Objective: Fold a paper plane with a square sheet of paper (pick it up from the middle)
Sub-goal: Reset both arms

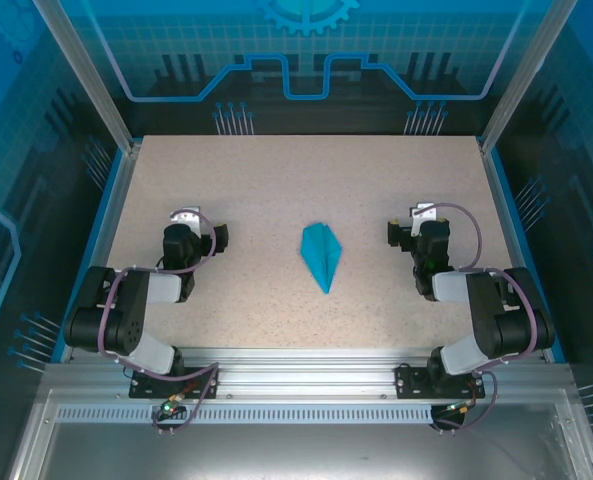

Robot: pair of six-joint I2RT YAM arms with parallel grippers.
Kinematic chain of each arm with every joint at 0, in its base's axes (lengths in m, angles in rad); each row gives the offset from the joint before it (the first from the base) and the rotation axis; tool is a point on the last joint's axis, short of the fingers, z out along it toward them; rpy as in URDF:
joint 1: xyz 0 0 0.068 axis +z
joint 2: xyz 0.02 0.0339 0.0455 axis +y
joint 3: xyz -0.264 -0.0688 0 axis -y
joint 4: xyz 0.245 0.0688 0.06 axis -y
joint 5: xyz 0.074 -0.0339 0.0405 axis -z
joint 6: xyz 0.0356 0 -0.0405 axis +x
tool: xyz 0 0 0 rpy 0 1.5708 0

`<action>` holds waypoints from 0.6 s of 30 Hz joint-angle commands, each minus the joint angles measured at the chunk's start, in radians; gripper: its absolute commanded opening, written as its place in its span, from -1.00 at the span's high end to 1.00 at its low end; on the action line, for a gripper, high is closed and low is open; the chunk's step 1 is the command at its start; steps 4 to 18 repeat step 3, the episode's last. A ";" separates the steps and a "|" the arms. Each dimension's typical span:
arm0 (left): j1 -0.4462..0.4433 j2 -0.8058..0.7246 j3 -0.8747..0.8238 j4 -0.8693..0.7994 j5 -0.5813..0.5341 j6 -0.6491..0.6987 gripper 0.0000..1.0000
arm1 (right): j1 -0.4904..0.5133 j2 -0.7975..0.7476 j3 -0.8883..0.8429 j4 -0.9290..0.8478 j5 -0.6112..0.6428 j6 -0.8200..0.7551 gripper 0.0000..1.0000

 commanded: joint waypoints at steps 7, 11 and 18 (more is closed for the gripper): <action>0.014 -0.003 0.021 0.018 0.031 0.018 -0.97 | 0.006 -0.006 -0.006 0.031 0.021 0.017 -0.99; 0.014 -0.003 0.021 0.018 0.031 0.018 -0.97 | 0.006 -0.006 -0.006 0.031 0.021 0.017 -0.99; 0.014 -0.003 0.021 0.018 0.031 0.018 -0.97 | 0.006 -0.006 -0.006 0.031 0.021 0.017 -0.99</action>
